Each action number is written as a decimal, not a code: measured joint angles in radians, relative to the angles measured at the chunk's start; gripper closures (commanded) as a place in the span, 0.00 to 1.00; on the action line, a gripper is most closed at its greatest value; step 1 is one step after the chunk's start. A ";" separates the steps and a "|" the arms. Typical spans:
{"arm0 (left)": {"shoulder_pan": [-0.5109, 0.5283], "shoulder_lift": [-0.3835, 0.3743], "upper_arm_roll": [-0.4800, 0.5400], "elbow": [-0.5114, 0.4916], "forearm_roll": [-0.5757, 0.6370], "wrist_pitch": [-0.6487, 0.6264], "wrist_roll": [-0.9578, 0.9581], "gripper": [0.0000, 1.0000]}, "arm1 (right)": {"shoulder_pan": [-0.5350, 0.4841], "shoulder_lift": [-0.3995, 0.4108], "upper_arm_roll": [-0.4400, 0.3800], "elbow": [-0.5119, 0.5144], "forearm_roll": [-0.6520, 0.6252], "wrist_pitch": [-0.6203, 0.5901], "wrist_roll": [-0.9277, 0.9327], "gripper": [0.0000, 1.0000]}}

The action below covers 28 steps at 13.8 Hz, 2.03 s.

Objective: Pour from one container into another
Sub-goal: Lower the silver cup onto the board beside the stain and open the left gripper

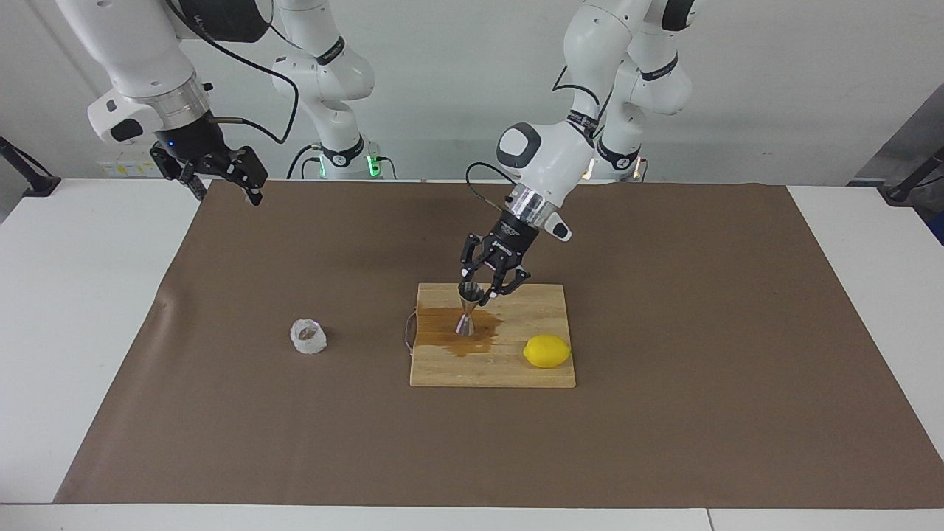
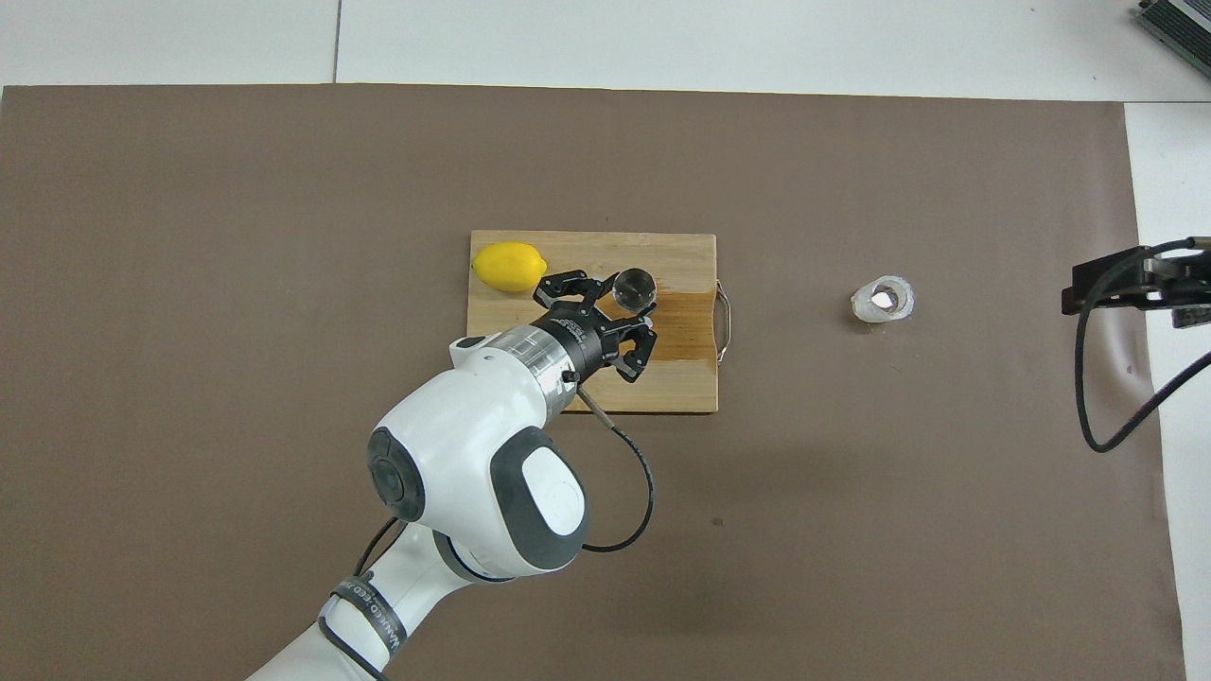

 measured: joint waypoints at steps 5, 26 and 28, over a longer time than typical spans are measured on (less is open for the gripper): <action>-0.029 0.015 -0.001 -0.001 0.004 0.000 0.000 1.00 | 0.000 0.000 0.000 0.000 0.000 0.000 0.000 0.00; -0.056 0.035 0.000 -0.027 0.050 0.000 0.002 0.68 | 0.000 0.000 0.000 0.000 0.000 0.000 0.000 0.00; -0.056 0.036 0.000 -0.026 0.053 0.000 0.002 0.64 | 0.000 0.000 0.000 0.000 0.000 0.000 0.000 0.00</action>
